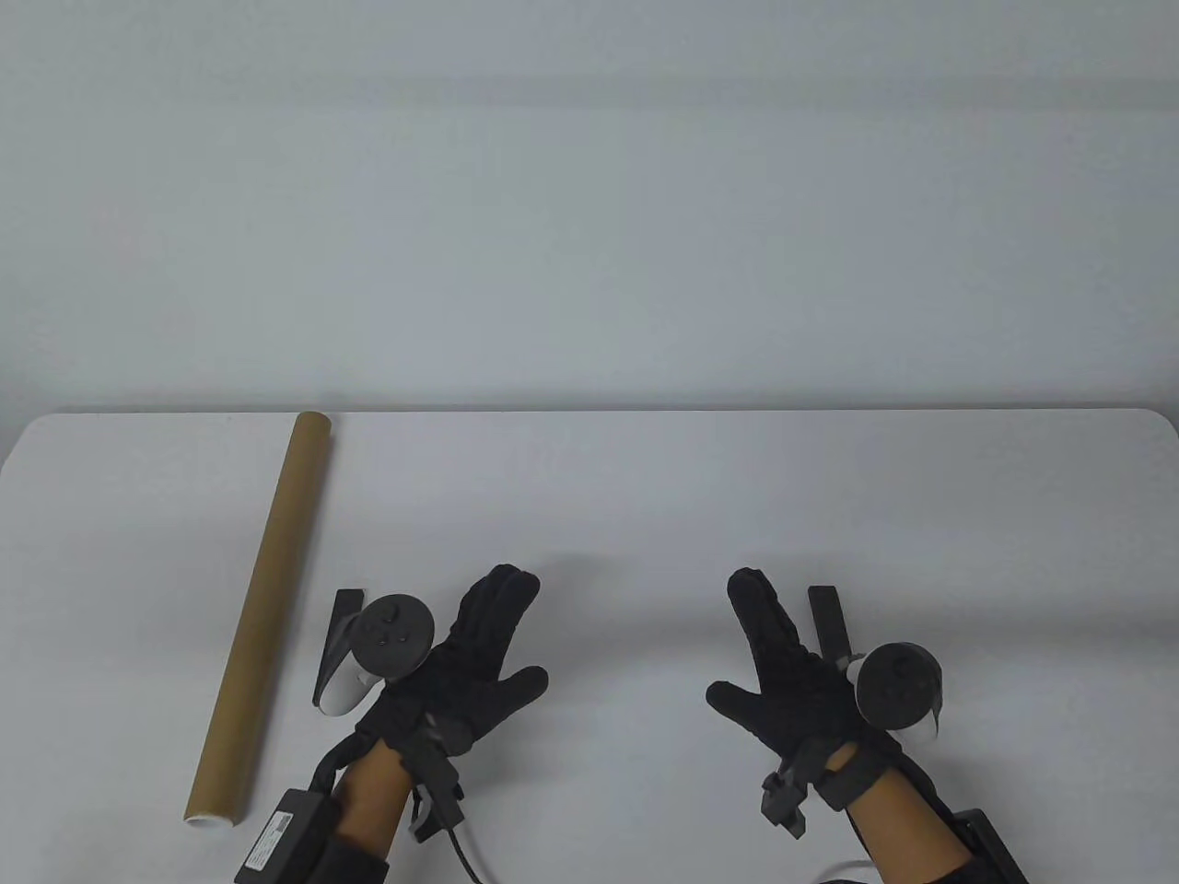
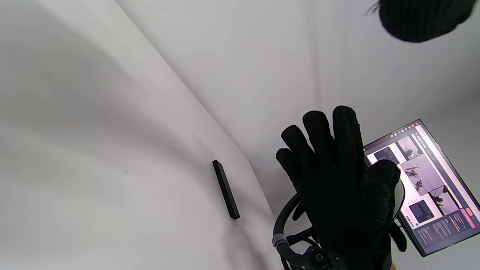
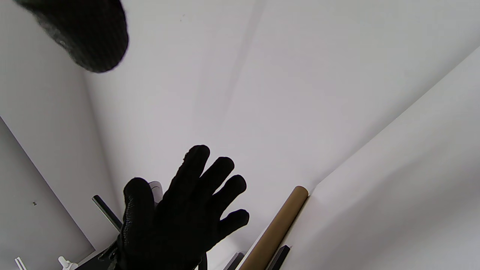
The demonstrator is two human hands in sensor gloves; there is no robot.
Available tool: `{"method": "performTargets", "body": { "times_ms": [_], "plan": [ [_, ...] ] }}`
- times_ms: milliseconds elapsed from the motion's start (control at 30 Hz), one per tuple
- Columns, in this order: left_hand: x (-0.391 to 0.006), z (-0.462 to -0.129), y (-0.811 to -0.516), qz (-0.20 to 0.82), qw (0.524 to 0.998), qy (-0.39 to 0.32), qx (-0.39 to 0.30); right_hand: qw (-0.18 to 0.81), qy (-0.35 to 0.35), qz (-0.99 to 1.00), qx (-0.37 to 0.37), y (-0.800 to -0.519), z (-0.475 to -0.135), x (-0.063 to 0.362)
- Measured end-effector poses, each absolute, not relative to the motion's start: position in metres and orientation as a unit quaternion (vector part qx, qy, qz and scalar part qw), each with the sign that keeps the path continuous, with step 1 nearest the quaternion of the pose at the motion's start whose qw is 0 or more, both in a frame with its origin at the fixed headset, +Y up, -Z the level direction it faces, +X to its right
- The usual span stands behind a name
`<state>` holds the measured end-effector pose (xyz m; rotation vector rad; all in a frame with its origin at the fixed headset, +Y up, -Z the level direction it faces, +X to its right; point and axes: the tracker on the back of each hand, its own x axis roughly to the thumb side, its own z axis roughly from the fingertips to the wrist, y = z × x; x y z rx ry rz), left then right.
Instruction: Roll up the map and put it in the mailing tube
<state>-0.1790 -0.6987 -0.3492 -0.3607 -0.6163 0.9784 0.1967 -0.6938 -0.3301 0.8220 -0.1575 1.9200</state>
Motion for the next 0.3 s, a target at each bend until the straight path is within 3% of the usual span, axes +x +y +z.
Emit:
{"method": "performTargets", "body": {
  "times_ms": [300],
  "plan": [
    [-0.1836,-0.3504,-0.6996,0.468,0.818,-0.284,-0.176,0.498,-0.06,0.797,0.335,-0.6973,-0.331,0.1977]
  ]
}}
